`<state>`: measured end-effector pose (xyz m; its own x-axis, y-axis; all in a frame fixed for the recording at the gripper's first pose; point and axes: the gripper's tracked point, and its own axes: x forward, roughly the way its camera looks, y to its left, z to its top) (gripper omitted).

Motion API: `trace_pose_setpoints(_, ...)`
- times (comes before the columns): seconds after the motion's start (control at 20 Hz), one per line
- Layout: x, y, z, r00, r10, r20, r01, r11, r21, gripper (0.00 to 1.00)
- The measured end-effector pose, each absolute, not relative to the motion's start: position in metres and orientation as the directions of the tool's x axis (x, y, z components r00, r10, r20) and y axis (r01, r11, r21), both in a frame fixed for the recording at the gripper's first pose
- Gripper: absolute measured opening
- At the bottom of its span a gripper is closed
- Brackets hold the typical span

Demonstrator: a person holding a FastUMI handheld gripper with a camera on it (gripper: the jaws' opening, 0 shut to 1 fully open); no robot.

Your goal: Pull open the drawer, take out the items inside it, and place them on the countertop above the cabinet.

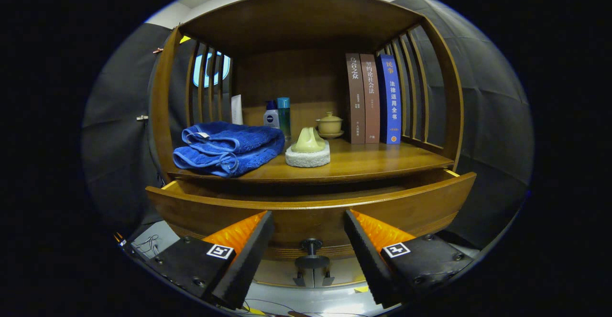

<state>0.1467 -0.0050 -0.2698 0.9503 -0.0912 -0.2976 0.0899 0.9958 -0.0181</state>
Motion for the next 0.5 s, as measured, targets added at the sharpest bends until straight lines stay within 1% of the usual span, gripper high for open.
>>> trace_pose_setpoints(0.15,0.166,-0.005,-0.272,0.948,-0.096,-0.302,0.095,0.995,-0.018,0.98)
trace_pose_setpoints(0.5,0.188,-0.005,-0.274,0.947,-0.105,-0.303,0.105,0.994,-0.019,0.98)
